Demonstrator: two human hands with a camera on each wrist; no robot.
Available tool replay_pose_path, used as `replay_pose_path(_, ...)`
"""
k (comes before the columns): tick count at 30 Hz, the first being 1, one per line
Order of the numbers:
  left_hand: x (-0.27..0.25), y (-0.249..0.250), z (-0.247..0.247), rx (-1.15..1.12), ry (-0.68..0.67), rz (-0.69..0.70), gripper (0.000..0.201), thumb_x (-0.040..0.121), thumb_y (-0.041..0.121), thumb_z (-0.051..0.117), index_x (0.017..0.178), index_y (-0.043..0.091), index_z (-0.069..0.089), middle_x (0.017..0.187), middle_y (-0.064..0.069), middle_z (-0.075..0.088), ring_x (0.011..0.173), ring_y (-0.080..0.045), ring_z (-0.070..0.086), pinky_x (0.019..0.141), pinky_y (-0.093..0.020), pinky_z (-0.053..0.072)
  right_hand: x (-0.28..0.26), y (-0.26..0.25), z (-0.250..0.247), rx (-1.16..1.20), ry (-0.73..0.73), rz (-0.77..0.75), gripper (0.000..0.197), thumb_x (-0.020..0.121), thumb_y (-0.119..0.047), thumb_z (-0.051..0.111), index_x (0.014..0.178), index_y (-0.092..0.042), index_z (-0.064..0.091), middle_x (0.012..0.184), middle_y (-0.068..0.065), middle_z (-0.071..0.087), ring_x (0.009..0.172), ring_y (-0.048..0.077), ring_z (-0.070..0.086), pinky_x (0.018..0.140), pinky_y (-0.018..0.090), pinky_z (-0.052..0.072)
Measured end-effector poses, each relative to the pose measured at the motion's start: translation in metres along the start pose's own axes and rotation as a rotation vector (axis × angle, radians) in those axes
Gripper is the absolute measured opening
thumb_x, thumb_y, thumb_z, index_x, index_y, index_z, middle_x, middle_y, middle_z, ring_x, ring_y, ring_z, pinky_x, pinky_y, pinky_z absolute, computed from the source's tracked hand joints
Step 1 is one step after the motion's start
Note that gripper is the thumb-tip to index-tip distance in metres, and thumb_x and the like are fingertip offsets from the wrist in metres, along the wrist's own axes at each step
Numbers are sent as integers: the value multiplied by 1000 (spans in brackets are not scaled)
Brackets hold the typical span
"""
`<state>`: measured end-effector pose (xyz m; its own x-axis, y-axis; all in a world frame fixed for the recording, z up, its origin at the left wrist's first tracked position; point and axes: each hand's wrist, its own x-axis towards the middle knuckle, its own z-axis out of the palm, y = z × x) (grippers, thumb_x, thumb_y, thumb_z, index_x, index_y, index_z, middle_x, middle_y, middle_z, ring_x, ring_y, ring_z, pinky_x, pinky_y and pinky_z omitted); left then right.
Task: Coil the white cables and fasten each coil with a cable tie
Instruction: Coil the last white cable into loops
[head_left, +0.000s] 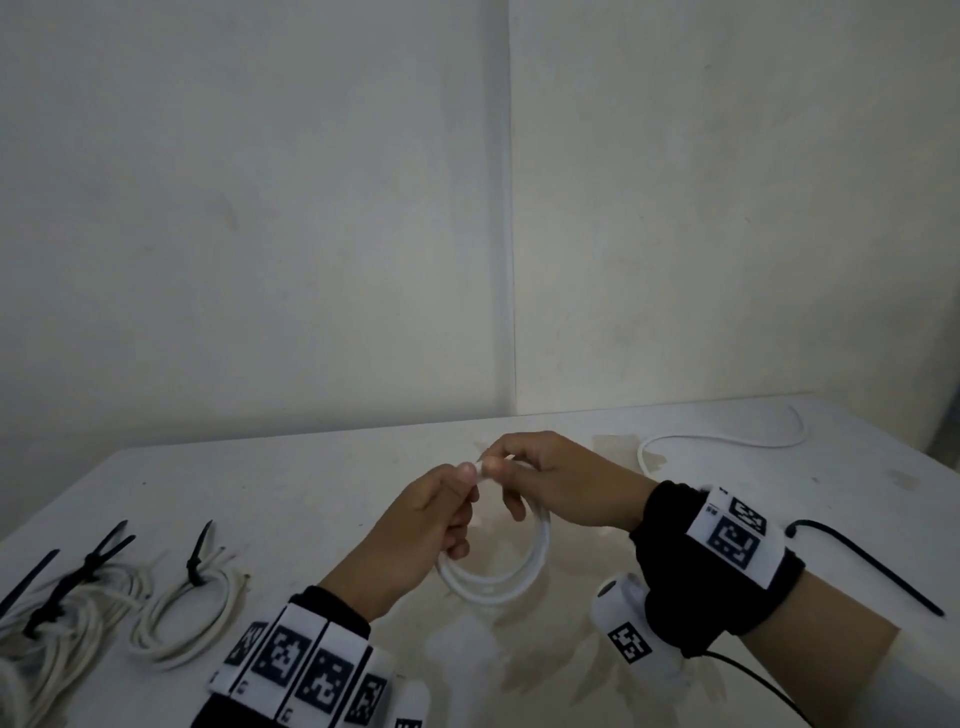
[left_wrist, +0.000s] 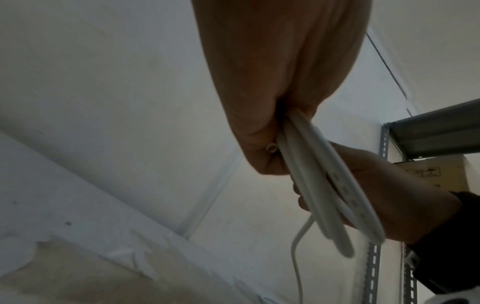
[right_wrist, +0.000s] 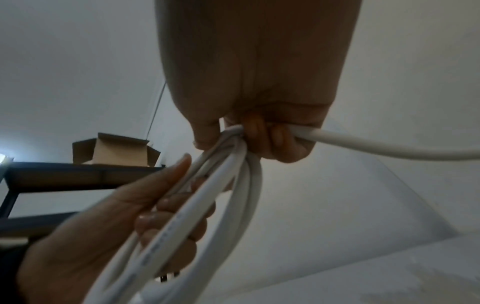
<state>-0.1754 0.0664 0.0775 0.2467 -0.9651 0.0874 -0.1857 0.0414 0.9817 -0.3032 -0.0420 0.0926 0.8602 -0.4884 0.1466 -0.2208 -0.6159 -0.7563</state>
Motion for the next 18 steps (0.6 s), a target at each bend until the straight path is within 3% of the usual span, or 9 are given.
replay_pose_path(4, -2, -5, 1, -60, 101, 44, 34, 94, 35, 35, 78, 7, 46, 53, 9, 30, 45, -6, 31, 49, -20, 36, 0, 1, 0, 93, 18, -5, 50, 92, -48, 33, 92, -11, 66, 66, -14, 62, 67, 2, 50, 66, 12, 38)
replay_pose_path(8, -3, -11, 3, -72, 150, 76, 37, 90, 41, 34, 76, 9, 46, 56, 6, 29, 48, -7, 32, 50, -20, 38, 1, 2, 1, 162, 35, 29, 49, 97, -38, 35, 96, 2, 63, 63, -8, 58, 58, -7, 52, 60, 6, 37)
replay_pose_path(11, -6, -10, 0, -173, 47, 26, 37, 88, 42, 34, 76, 9, 45, 54, 5, 36, 48, -9, 40, 57, -24, 46, 4, 1, 5, 144, 108, -7, 35, 98, -32, 37, 83, -9, 58, 60, -2, 47, 55, 8, 44, 55, 13, 37)
replay_pose_path(13, -8, -8, -1, -301, -36, -20, 35, 93, 34, 33, 77, 7, 47, 55, 1, 42, 49, -13, 50, 67, -34, 54, 5, 4, 8, 101, 147, -38, 31, 97, -32, 38, 76, -19, 55, 60, -3, 45, 54, 9, 41, 58, 19, 36)
replay_pose_path(15, -10, -6, -2, -398, -51, -52, 33, 96, 28, 32, 79, 4, 47, 52, -1, 41, 44, -13, 47, 61, -32, 55, 6, 7, 12, 77, 172, -60, 30, 97, -32, 39, 71, -22, 51, 59, -5, 45, 52, 4, 41, 58, 20, 35)
replay_pose_path(18, -7, -5, -2, -393, 6, -62, 32, 96, 30, 33, 80, 5, 45, 49, 4, 33, 39, -7, 32, 47, -22, 44, 9, 8, 15, 91, 189, -70, 31, 97, -32, 39, 72, -17, 50, 56, -4, 47, 46, 1, 39, 51, 13, 34)
